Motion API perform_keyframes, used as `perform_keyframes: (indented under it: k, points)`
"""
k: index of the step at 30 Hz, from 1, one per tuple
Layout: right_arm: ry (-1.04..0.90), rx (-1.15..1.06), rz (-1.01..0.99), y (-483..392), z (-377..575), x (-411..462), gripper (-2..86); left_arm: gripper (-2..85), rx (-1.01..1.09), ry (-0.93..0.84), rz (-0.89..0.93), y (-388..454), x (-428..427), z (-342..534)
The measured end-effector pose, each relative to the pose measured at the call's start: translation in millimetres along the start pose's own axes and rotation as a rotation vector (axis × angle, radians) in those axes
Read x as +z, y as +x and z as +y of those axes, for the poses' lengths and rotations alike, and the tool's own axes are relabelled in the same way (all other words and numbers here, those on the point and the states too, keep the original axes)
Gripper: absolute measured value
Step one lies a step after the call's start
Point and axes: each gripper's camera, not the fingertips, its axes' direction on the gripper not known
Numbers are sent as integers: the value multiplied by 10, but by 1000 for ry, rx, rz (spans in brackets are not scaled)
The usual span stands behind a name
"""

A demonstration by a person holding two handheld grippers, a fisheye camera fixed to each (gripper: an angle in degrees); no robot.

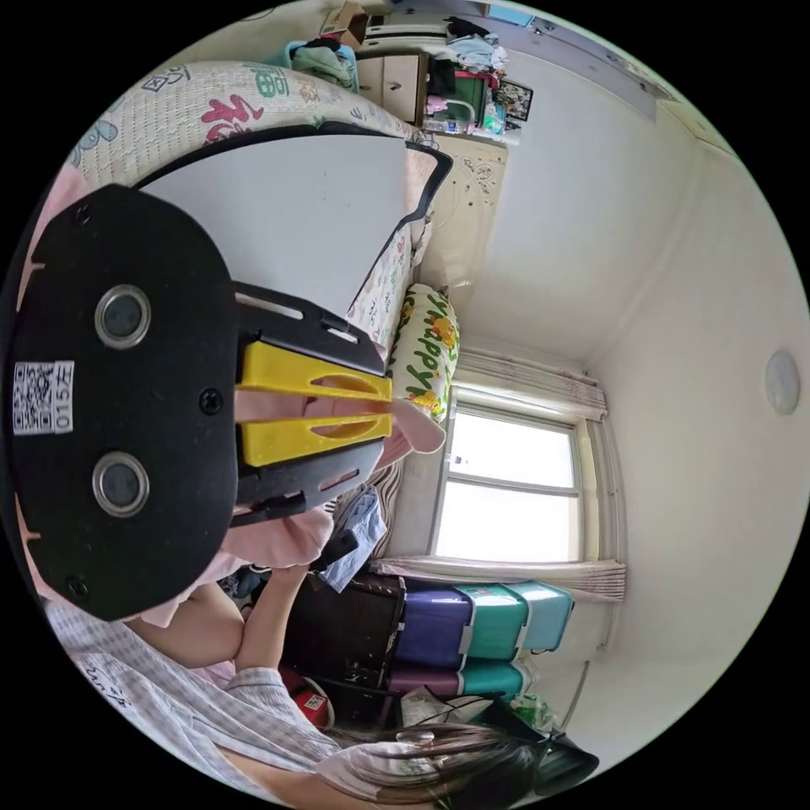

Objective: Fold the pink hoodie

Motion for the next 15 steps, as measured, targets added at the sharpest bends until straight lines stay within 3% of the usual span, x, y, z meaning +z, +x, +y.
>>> perform_keyframes:
  k: [7, 15]
  points:
    - [55, -65, 2, -165, -96, 296, 101, 79, 66, 75, -30, 168, -52, 130]
    - [23, 3, -74, -210, -68, 533, 87, 110, -70, -68, -8, -141, 201, 232]
